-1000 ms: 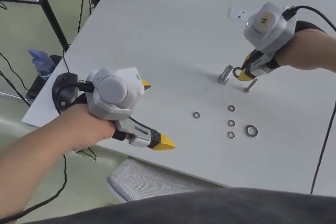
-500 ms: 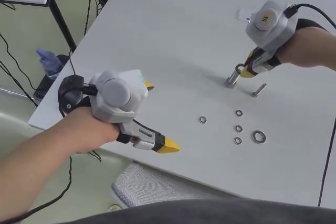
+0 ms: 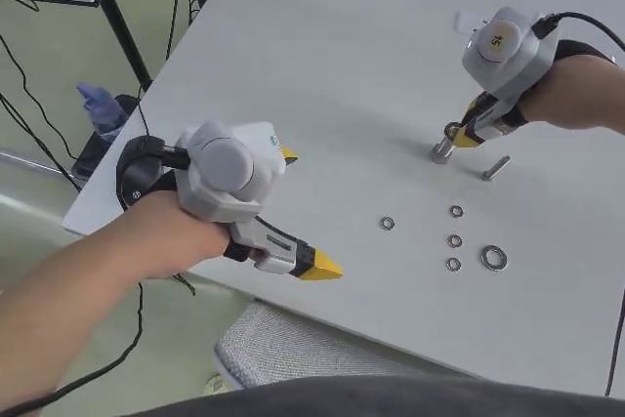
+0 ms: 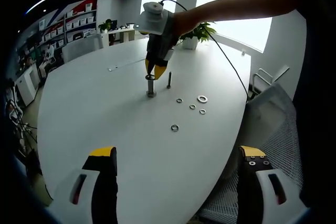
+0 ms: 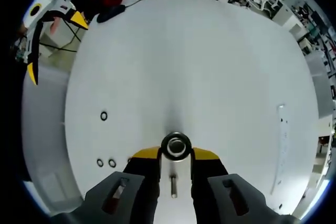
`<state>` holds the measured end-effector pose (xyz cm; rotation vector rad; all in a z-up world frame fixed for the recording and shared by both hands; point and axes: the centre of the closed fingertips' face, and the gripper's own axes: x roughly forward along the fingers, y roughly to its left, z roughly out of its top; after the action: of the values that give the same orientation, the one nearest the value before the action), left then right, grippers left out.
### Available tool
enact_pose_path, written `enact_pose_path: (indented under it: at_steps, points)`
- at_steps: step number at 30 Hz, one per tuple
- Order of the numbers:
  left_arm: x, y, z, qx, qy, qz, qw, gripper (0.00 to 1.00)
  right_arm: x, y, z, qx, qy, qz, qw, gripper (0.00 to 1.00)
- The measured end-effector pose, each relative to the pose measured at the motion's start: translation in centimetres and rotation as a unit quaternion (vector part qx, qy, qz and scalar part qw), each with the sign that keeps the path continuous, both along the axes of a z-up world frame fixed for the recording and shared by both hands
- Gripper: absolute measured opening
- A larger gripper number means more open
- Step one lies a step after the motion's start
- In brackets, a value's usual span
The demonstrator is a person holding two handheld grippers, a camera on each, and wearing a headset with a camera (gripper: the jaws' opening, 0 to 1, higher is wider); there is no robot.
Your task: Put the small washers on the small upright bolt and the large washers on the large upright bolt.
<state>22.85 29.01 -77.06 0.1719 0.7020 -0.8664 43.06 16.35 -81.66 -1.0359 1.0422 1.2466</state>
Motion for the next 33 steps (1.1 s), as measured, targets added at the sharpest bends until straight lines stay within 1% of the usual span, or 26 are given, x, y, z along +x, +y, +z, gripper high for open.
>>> enact_pose_path:
  at_steps: [6, 8, 12, 17, 20, 23, 28, 33]
  points:
    - [0.0, 0.0, 0.2, -0.002, 0.001, 0.003, 1.0, 0.95, -0.6, 0.1, -0.1, -0.002, -0.001, 0.003, 1.0, 0.21]
    - [0.1, 0.0, 0.3, -0.001, -0.002, 0.002, 1.0, 0.95, -0.8, 0.1, -0.3, -0.005, 0.0, 0.004, 1.0, 0.21]
    - [0.2, -0.1, 0.7, -0.004, -0.005, 0.004, 1.0, 0.95, -0.7, 0.1, -0.7, -0.006, -0.003, 0.007, 1.0, 0.21]
    - [0.1, -0.1, 0.6, -0.001, -0.002, 0.002, 1.0, 0.94, -0.7, 0.2, -1.2, -0.008, -0.006, 0.008, 0.9999, 0.21]
    - [0.1, -0.2, 0.8, -0.001, -0.006, -0.001, 1.0, 0.93, -0.9, 0.1, -1.5, -0.014, -0.012, 0.011, 0.9998, 0.21]
    - [0.1, -0.1, 0.8, 0.0, -0.004, -0.001, 1.0, 0.93, -1.0, 0.1, -1.7, -0.016, -0.012, 0.008, 0.9998, 0.21]
    - [0.2, 0.0, 0.8, 0.0, -0.005, 0.001, 1.0, 0.92, -1.1, 0.0, -2.3, -0.02, -0.015, 0.006, 0.9997, 0.21]
    - [0.1, 0.2, 0.7, 0.001, -0.003, 0.001, 1.0, 0.91, -1.5, 0.0, -2.6, -0.017, -0.01, -0.002, 0.9998, 0.21]
